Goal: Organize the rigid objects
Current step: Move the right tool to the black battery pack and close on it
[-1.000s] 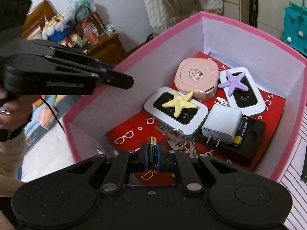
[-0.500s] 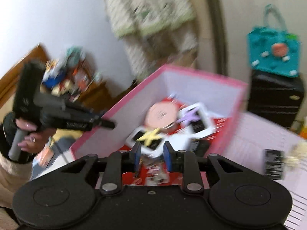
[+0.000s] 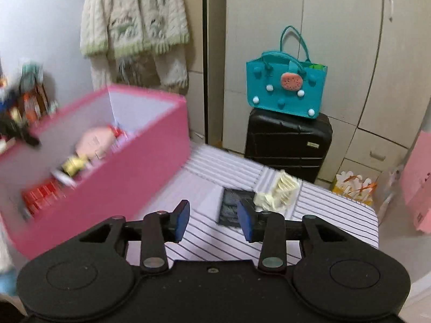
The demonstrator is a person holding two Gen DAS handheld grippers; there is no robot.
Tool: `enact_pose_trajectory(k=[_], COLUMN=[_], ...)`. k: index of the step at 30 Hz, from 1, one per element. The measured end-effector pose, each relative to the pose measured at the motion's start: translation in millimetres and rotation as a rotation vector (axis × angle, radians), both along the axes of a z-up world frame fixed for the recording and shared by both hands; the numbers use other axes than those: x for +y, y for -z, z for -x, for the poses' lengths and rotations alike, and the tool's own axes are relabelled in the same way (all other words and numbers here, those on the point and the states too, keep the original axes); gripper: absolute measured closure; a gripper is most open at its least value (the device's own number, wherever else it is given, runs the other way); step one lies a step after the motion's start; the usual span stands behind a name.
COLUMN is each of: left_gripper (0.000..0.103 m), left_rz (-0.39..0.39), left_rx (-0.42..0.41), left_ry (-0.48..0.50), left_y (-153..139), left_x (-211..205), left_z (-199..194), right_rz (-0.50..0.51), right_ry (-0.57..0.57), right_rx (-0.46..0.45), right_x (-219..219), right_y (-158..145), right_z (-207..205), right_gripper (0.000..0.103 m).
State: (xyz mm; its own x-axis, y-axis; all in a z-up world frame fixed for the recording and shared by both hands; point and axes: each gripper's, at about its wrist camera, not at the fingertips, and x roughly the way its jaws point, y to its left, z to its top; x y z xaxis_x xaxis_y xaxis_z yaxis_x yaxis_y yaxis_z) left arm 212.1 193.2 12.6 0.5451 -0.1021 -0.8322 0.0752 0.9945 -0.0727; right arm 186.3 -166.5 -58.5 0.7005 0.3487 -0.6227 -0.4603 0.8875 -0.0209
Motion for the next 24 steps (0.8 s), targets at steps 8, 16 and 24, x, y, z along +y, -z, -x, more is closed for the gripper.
enact_pose_trajectory(k=[8,16,24], left_gripper=[0.094,0.094,0.094], left_rz=[-0.024,-0.017,-0.012], left_rx=[-0.003,-0.002,-0.007], left_ry=[0.002,0.000,0.012], left_y=[-1.2,-1.2,-0.1], left_x=[-3.5,-1.8,-0.8], left_z=[0.8,1.3,1.6], right_rz=[-0.024,-0.002,-0.021], right_ry=[0.019,0.071,0.103], right_rx=[0.062,0.080,0.042], right_x=[-3.6,8.9,16.7], right_y=[39.9,62.1,71.0], right_z=[-41.3,-69.9,-79.4], right_gripper=[0.046,0.045,0.042])
